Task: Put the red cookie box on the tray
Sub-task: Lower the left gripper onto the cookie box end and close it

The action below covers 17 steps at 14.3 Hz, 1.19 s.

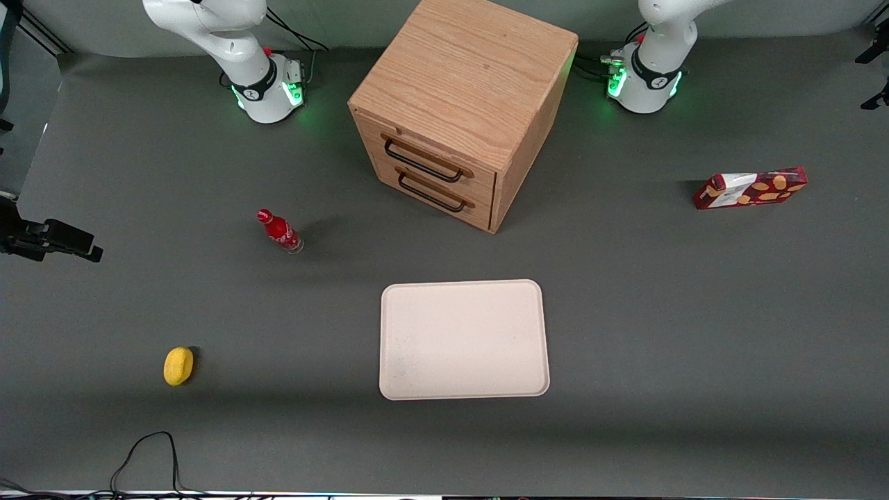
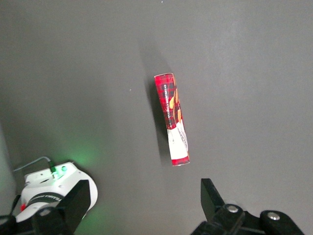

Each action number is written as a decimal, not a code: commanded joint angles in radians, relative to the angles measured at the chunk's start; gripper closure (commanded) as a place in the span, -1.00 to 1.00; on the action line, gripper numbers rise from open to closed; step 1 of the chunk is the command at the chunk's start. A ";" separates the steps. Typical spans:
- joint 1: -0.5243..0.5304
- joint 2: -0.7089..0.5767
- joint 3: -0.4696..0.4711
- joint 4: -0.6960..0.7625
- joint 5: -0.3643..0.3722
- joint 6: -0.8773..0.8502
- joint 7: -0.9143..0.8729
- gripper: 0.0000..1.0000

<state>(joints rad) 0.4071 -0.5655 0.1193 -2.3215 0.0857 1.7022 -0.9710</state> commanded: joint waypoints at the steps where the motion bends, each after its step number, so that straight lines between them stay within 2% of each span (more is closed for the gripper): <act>1: 0.018 -0.039 0.007 -0.139 -0.003 0.129 -0.026 -1.00; 6: 0.019 0.013 0.013 -0.318 -0.006 0.397 -0.028 -1.00; 15: 0.052 0.243 0.014 -0.392 -0.009 0.715 -0.028 -1.00; 17: 0.050 0.291 0.013 -0.398 -0.033 0.770 -0.028 -1.00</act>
<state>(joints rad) 0.4520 -0.3162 0.1386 -2.7095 0.0775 2.4162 -0.9848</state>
